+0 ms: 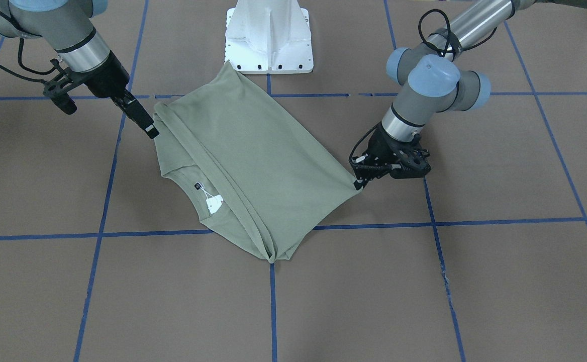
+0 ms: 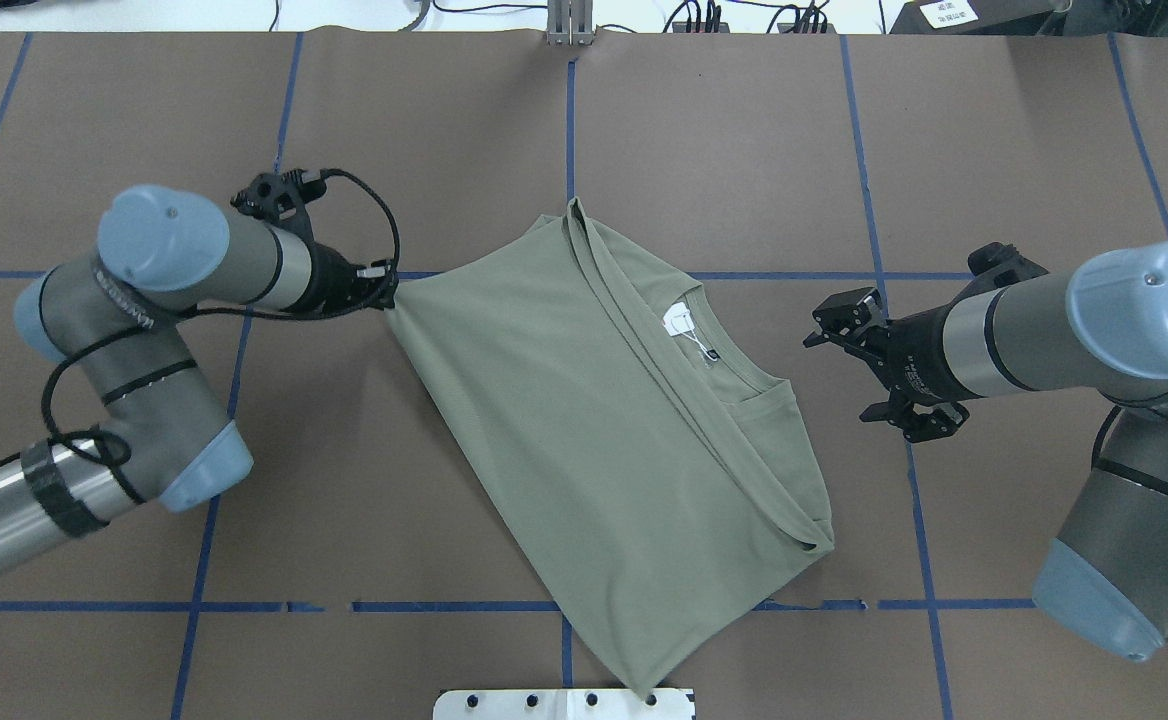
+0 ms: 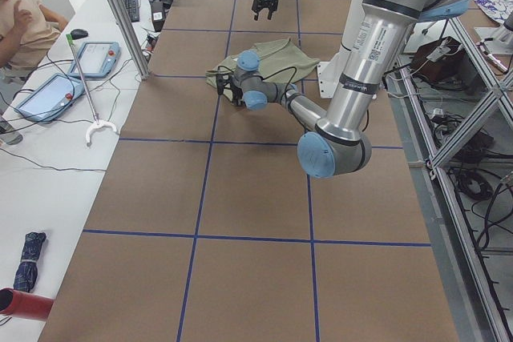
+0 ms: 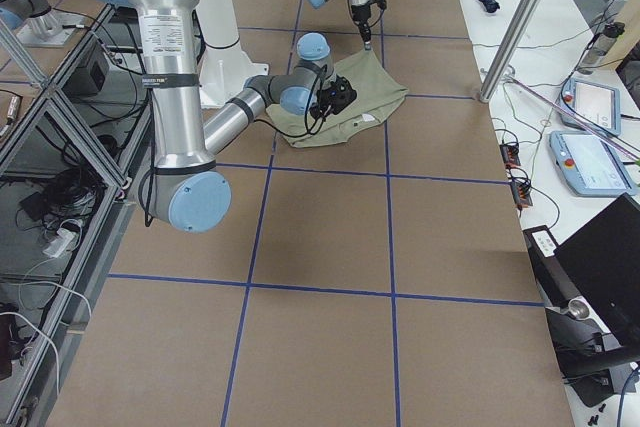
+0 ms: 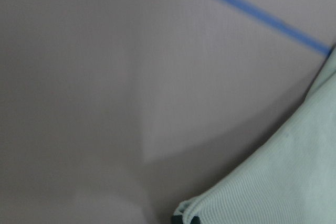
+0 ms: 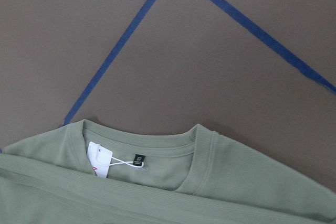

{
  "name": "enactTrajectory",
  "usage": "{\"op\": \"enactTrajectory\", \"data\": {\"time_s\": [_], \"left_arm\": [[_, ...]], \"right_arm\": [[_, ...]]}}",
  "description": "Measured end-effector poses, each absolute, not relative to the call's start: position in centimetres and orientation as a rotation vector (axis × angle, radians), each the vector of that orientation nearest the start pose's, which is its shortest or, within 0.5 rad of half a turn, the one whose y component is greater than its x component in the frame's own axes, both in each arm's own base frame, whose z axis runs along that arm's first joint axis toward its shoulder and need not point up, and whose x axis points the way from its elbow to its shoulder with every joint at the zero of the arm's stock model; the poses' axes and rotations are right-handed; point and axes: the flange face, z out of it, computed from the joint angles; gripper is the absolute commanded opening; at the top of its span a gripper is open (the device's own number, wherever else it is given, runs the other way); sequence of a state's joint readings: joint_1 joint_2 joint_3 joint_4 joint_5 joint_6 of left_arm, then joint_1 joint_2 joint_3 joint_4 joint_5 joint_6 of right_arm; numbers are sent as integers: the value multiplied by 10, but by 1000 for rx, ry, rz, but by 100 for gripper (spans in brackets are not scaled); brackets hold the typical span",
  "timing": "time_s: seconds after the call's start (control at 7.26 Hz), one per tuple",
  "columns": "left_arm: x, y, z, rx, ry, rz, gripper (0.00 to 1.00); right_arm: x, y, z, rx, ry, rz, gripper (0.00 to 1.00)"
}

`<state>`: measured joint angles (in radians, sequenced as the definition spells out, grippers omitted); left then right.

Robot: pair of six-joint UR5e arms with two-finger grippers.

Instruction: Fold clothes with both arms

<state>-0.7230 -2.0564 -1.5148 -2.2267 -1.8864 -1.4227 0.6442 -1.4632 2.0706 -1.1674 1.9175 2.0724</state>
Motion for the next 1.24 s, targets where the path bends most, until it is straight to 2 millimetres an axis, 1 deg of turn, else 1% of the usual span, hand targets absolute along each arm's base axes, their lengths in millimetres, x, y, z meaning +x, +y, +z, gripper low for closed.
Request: {"op": "enactTrajectory", "data": {"time_s": [0.14,0.28,0.41,0.55,0.69,0.83,0.96,1.1,1.24], "left_arm": [[439,-587,308,250,1095,-377,0],[442,-639,282,296,1094,-393,0],[450,-677,267,338,1102,-403,1],[456,-696,266,370,1105,-413,64],[457,-703,268,386,1105,-417,65],[453,-700,269,398,1115,-414,65],[438,-683,271,405,1144,-401,65],[419,-656,277,390,1187,-369,65],[401,-630,283,367,1225,-336,65]], "right_arm": [[-341,-379,327,-254,-1054,860,100],[-342,-379,327,-255,-1053,858,100],[-344,-377,327,-257,-1053,853,100],[-346,-374,326,-260,-1054,847,100],[-350,-372,324,-263,-1057,838,100],[-359,-368,316,-265,-1070,819,100],[-377,-364,302,-252,-1090,799,100],[-400,-357,292,-223,-1088,785,100],[-432,-346,278,-190,-1040,733,100]]}}
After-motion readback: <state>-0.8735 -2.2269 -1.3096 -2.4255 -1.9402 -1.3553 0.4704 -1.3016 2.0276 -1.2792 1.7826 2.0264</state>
